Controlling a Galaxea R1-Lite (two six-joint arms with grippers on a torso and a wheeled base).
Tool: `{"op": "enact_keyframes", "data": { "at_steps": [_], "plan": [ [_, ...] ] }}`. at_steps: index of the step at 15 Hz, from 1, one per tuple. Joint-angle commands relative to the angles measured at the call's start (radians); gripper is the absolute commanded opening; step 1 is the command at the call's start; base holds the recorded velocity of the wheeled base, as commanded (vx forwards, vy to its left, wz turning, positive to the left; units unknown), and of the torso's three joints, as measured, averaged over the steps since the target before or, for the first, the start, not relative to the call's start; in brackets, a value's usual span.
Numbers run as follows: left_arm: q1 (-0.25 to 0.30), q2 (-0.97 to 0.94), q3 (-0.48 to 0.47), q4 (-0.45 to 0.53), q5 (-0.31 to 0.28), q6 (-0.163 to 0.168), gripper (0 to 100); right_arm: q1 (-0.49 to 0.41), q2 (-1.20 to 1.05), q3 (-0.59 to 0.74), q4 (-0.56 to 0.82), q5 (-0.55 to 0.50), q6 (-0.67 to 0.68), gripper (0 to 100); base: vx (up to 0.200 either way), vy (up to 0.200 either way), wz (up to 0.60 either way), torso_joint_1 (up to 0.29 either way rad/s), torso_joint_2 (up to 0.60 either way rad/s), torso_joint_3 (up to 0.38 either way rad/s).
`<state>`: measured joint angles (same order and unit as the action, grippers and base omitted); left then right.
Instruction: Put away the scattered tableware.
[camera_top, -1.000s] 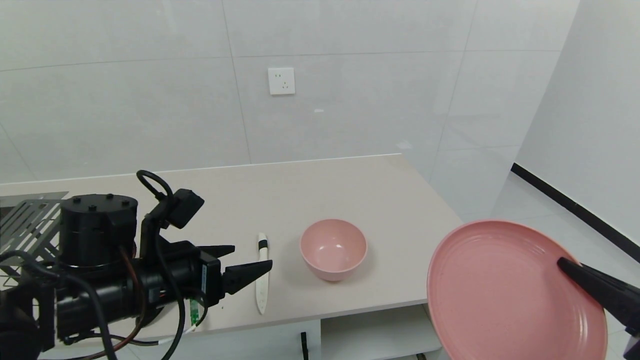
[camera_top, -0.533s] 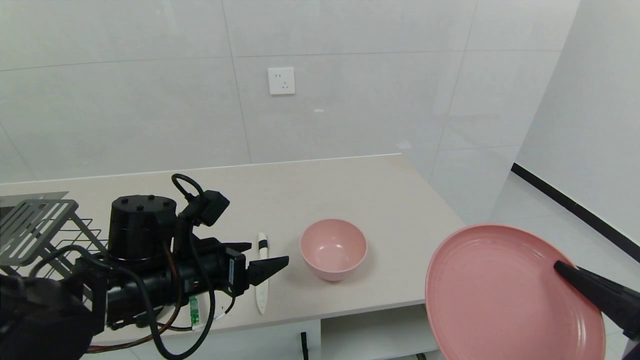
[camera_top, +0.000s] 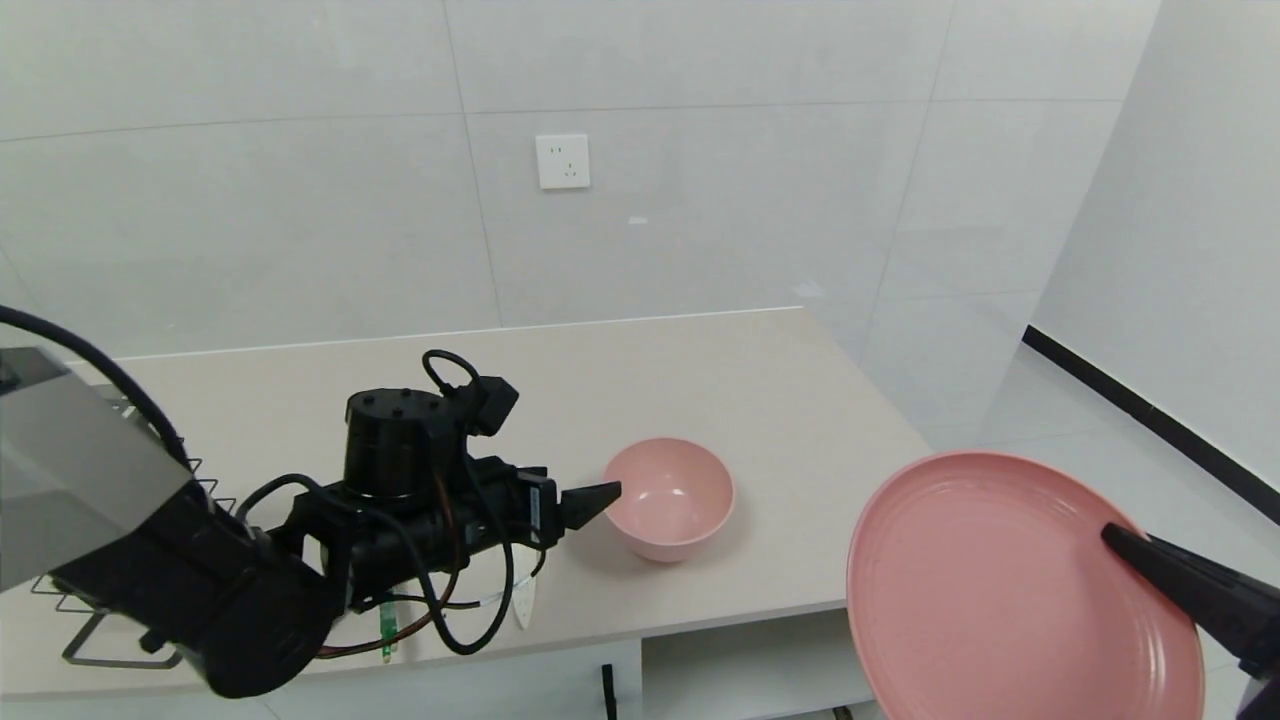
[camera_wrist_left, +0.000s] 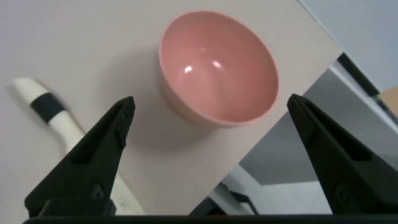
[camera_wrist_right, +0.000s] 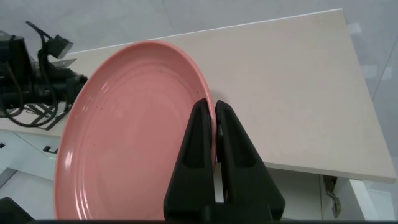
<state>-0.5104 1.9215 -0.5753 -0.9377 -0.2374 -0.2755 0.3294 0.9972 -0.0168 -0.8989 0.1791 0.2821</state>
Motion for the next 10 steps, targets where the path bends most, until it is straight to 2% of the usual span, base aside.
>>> {"op": "enact_keyframes", "data": {
  "at_steps": [1,10],
  "plan": [
    [-0.039,0.102,-0.074,-0.006,0.030,-0.056,100,0.000,0.003,0.000,0.000,0.000,0.000,0,0.000,0.000,0.00,0.000,0.00,0.000],
    [-0.040,0.234,-0.127,-0.001,0.046,-0.056,100,0.000,0.003,0.000,-0.002,0.000,-0.001,0,0.000,0.000,0.00,0.000,0.00,0.000]
  ]
}}
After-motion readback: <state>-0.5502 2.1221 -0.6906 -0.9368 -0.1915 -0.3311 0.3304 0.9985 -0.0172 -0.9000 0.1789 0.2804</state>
